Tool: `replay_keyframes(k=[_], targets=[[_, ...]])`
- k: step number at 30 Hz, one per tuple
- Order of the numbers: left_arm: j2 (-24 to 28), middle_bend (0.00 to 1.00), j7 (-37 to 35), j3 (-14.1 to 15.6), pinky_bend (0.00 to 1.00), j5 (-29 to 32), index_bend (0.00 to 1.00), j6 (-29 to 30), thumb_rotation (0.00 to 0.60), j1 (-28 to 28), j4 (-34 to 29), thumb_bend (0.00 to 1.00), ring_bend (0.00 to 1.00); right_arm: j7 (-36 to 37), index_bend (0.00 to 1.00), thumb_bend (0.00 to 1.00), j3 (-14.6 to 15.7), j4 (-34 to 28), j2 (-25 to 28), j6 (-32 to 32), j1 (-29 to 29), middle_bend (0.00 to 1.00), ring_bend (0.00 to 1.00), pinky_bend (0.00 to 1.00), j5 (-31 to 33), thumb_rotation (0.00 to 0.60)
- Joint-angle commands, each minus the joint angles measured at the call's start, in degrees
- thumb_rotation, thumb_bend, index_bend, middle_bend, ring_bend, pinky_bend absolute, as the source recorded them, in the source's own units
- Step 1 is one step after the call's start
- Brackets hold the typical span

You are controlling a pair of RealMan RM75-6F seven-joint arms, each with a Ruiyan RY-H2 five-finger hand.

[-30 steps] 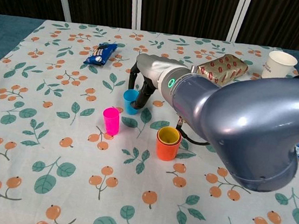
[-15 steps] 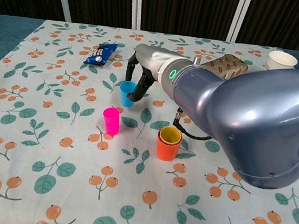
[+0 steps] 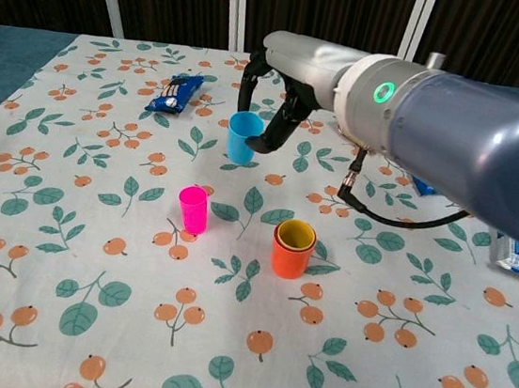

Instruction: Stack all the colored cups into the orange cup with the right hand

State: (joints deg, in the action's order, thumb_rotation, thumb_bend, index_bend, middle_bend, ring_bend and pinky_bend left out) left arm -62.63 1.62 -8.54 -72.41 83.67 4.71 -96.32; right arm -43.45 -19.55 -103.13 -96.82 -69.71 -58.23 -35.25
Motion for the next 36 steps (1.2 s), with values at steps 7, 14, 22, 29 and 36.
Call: replay_keyframes(k=[7, 14, 22, 29, 36], targets=[[0.0, 0.0, 0.1, 0.1, 0.0, -0.1, 0.05, 0.0, 0.6, 0.0, -0.1, 0.12, 0.0, 0.4, 0.47, 0.4, 6.1, -9.4, 5.9, -3.2, 4.7, 0.0, 0.05, 0.11, -6.6, 0.6], [-0.1, 0.0, 0.2, 0.1, 0.0, 0.0, 0.05, -0.1, 0.6, 0.0, -0.1, 0.12, 0.0, 1.2, 0.47, 0.4, 10.1, -10.8, 6.6, -3.4, 6.8, 0.0, 0.05, 0.11, -9.7, 0.6], [-0.1, 0.0, 0.4, 0.1, 0.0, 0.0, 0.05, 0.0, 0.6, 0.0, -0.1, 0.12, 0.0, 1.8, 0.48, 0.4, 11.2, -11.0, 7.0, -3.4, 7.8, 0.0, 0.05, 0.11, -11.3, 0.6], [-0.2, 0.0, 0.8, 0.2, 0.0, 0.0, 0.05, -0.2, 0.6, 0.1, -0.1, 0.12, 0.0, 1.5, 0.48, 0.4, 12.2, -11.5, 7.5, -2.8, 8.4, 0.0, 0.05, 0.12, -11.3, 0.6], [-0.3, 0.0, 1.0, 0.1, 0.0, 0.0, 0.05, 0.0, 0.6, 0.1, -0.1, 0.12, 0.0, 1.9, 0.49, 0.4, 12.4, -11.4, 7.7, -2.5, 8.9, 0.0, 0.05, 0.12, -11.2, 0.6]])
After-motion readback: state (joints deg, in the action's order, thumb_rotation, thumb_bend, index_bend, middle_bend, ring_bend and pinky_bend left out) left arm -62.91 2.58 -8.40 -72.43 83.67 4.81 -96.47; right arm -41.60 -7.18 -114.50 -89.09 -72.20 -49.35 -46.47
